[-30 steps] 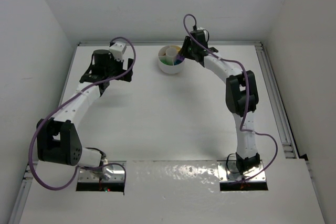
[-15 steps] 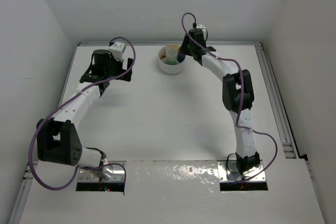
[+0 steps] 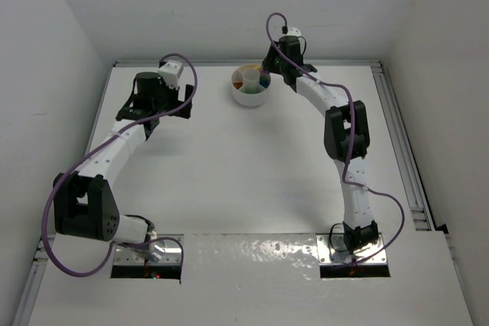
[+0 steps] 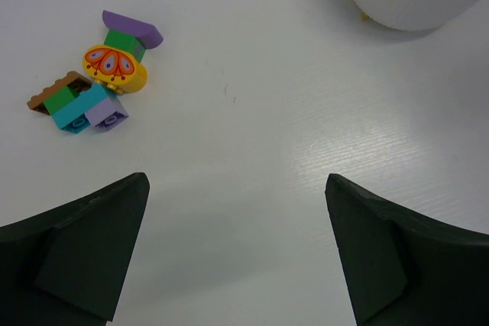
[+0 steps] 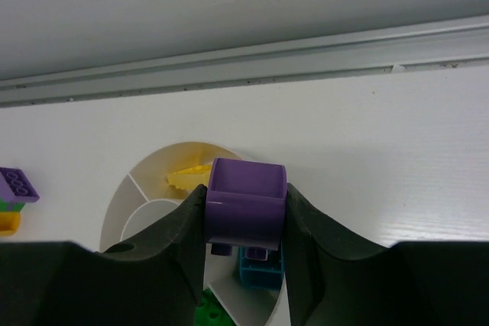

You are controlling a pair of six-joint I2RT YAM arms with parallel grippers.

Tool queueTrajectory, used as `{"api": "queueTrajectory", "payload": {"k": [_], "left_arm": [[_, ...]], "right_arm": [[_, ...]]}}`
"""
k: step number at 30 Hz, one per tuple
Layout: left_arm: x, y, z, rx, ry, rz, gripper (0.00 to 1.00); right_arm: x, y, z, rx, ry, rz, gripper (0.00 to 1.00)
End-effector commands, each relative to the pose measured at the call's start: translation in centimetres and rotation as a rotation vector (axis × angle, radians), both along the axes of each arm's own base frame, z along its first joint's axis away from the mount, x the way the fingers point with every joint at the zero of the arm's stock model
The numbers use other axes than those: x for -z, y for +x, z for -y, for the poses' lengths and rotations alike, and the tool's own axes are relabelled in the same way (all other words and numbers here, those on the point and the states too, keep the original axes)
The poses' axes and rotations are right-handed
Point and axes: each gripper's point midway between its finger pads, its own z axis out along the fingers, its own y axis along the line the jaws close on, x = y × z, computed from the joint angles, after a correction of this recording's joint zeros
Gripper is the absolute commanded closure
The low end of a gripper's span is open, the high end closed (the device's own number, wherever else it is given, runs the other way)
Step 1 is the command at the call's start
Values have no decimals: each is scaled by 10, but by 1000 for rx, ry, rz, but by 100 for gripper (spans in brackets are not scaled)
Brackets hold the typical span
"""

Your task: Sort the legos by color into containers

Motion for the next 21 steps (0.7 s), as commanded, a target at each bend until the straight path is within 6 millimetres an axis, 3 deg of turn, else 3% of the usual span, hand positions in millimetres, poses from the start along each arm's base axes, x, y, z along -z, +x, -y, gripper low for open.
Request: {"api": "queueTrajectory", "payload": {"k": [1,4,8,10,11,13,14,16,20,21], "left_arm": [[-25,6,-3,-5,-2,89,0],[-25,6,-3,-6,-4,90,0],[-23,6,-4,-12,-2,84,0],[-22,6,-5,-16,-5,80,0],[-22,6,-5,-19,-11,80,0],[-18,6,-5,-23,-19,74,0],[-17,6,-4,-29,-31,71,0],[-16,7,-5,-48,-47,68,0],[-17,5,-8,-66,-41,69,0],[-18,4,-10,-71,-37,68,0]], "right_arm": [[-60,14,-3,-37,6,155,100],[-74,15,-5,-56,-9,185,100],[-107,8,-4,-64,-25,235,100],[-120,1,-9,-82,-59,262,100],[-130,-8,-22,-97,-85,287,100],[-131,-17,-38,-143,-183,319,100],[-132,-26,-60,-185,-207,332,100],[-127,-33,-85,-235,-232,340,100],[-105,-31,-108,-247,-216,318,100],[-88,-26,-110,-240,-221,296,100]]}}
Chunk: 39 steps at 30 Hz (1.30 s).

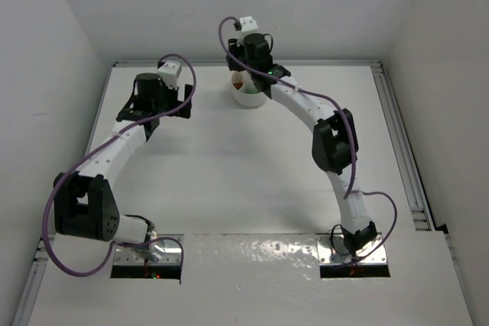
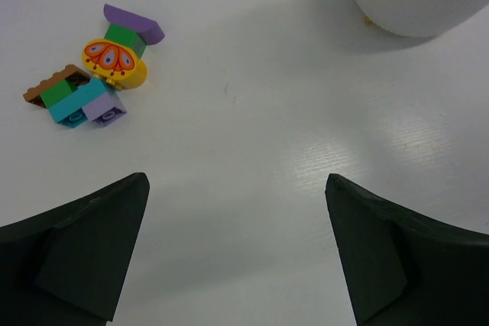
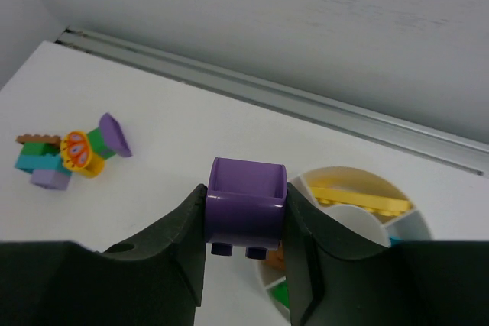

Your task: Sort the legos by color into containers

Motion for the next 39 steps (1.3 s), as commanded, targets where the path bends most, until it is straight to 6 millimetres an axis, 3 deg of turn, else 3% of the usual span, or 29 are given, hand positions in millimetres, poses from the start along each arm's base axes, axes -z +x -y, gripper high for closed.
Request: {"api": "queueTrajectory", "payload": {"k": [1,10,18,29,33,34,36,37,38,39], "left_arm": [[-18,2,-8,-41,-9,64,0],[-14,-5,-15,-67,-9,60,0],[-9,-5,-18,-70,0,54,0],[-10,1,-16,-60,-11,55,0],[-12,1,-16,-60,-8,58,0],[-11,1,-16,-59,-7,56,0],[-12,0,-14,-46,-5,57,0],[-12,0,-14,-44,-5,57,0],[-12,0,-15,-47,-5,57,0],[-11,0,-16,-50,-4,54,0]], "right_arm": [[-3,15,-6,27,-10,56,100],[46,19,-8,40,-94,6,100],[60,6,-11,29,-115,-28,100],[43,-4,-11,9,-105,-6,100],[25,-11,-15,-9,-82,14,100],[26,-16,-16,-22,-76,0,100],[1,-35,-27,-91,-39,10,100],[13,-46,-26,-109,-43,-11,100],[11,-56,-29,-128,-33,-11,100],[-15,-67,-25,-132,9,20,100]]}}
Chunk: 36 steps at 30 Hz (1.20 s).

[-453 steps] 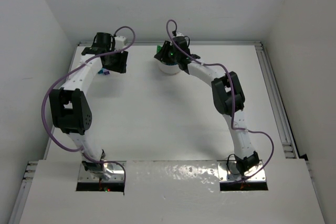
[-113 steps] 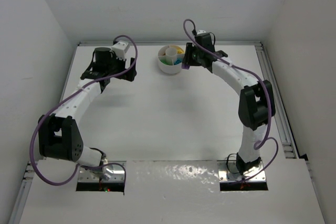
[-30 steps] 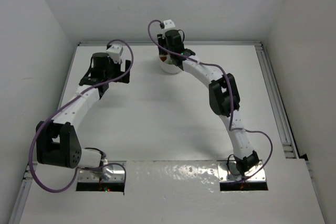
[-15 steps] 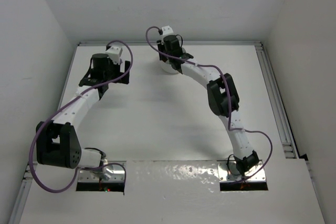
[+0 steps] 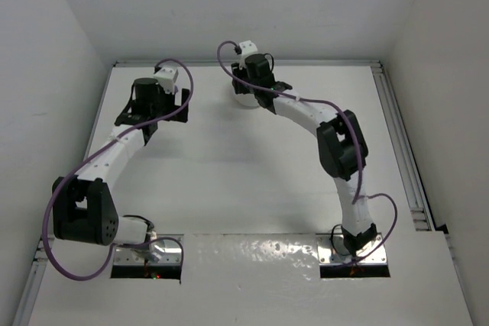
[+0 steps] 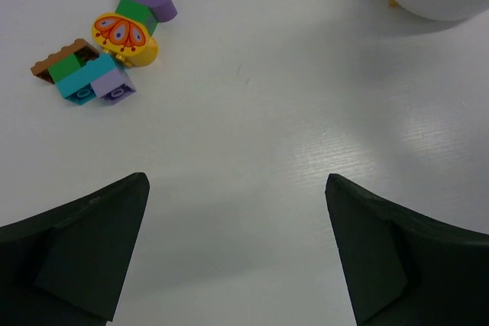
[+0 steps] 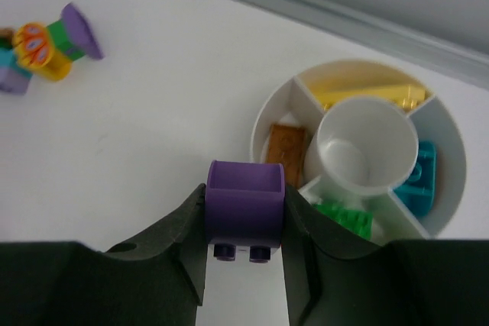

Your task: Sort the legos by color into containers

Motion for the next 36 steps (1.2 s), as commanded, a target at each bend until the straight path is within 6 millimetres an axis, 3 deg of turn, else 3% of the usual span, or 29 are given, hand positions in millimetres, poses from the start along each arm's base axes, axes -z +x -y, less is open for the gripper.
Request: {"api": "queueTrajectory", "payload": {"k": [1,2,3,4,9,24,36], "left_arm": [[-21,10,-3,-11,-14,73,0],[-20,9,-3,-12,-18,72,0],[-21,10,-3,-14,-19,75,0],[-19,9,-3,-13,-20,72,0],[-17,10,-2,-13,-29,64,0],[-19,12,-4,-17,-15,66,0],[-17,12,-4,-17,-18,64,0]], "right_arm": [[-71,-41,-14,-87,144,99,100],[-68,-50,-14,-101,153,91,100],[-81,-61,-14,-125,172,109,100],[-63,-71,-10,-131,151,80,100],[-41,-97,-1,-116,119,21,100],[-16,-111,9,-103,86,-27,100],[-19,-109,11,-87,91,-24,100]]}}
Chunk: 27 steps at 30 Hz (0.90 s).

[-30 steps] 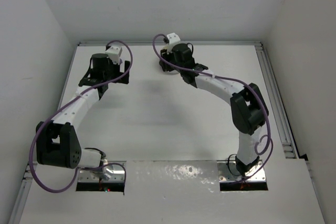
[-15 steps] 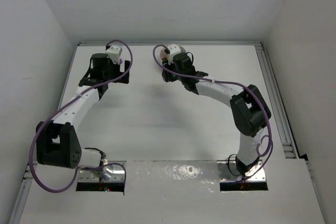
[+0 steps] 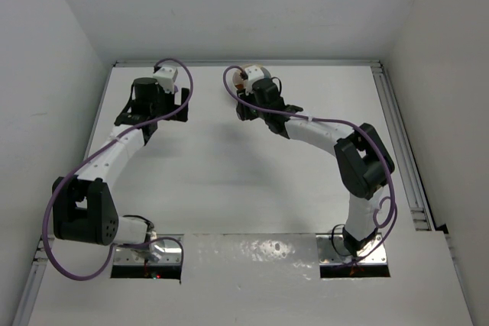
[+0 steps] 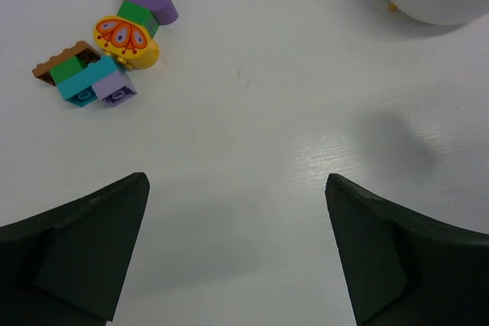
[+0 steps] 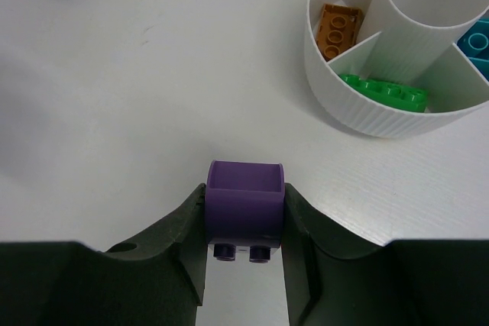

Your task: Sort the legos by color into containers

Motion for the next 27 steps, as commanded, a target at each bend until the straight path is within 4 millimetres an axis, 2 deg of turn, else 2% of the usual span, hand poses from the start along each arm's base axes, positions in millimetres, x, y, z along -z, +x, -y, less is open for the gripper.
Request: {"api": "queueTrajectory", "payload": {"k": [1,11,19,23,27], "left_arm": [[-15,10,-4,-16,-12,56,0],[-12,15,-1,-10,-19,37,0],[-21,29,6,14,-38,3,0],[-29,36,4,3,-32,8,0],[-47,50,6,8,-37,40,0]], "right_arm": [[-36,7,-3,18,57,77,100],[-40,7,-1,19,53,85,100],[-40,3,1,7,49,87,100],[-43,3,-2,-12,50,95,100],[-49,7,-8,-37,61,104,100]]}}
